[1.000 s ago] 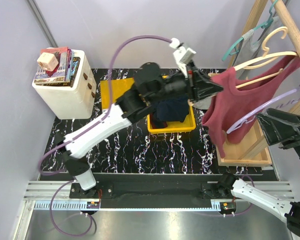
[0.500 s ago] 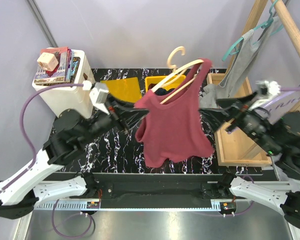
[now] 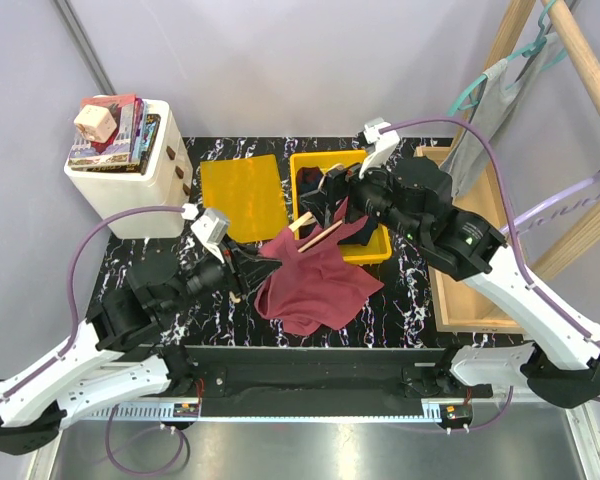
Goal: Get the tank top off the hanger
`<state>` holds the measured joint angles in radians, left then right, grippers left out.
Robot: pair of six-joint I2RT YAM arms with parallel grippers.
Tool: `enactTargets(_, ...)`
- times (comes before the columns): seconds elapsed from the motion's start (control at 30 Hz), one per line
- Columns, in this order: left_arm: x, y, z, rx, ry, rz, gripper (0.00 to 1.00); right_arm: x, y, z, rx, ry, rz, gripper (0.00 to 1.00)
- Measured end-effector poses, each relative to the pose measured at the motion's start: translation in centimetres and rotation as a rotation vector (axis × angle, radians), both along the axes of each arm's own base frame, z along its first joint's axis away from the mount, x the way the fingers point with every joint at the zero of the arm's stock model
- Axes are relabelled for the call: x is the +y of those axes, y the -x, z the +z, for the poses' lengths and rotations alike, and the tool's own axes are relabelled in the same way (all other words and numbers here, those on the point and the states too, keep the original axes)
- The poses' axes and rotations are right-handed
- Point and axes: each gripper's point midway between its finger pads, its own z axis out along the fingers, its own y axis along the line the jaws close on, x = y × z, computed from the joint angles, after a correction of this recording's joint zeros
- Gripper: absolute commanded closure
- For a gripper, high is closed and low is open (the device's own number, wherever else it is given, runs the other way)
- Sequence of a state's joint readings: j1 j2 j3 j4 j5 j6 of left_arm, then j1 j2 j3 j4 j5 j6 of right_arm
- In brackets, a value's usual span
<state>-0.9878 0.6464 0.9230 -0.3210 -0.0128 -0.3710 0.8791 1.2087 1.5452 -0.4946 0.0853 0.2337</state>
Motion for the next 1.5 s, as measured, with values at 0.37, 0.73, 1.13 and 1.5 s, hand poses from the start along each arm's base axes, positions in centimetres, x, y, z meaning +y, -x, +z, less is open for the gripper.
enactTargets(0.37,1.1,0.6,0.8,0.003,0.038,0.011,1.00,1.2,-1.7,-1.6,-0.046,-0.025,-0.024,0.28)
enactTargets(0.73,-0.5,0.6,0.5,0.070,0.063,-0.023,1.00,1.4,-2.2,-3.5,-0.160,-0.070,-0.018,0.90)
enactTargets(1.13,0.4,0.8,1.5,0.084,0.087,-0.001,0.04,1.0,-3.1,-6.7,-0.332,0.073,-0.008,1.00)
enactTargets(1.5,3.1,2.7,3.9,0.060,0.110,-0.006,0.01,1.7,-1.8,0.7,-0.571,0.073,0.095,1.00)
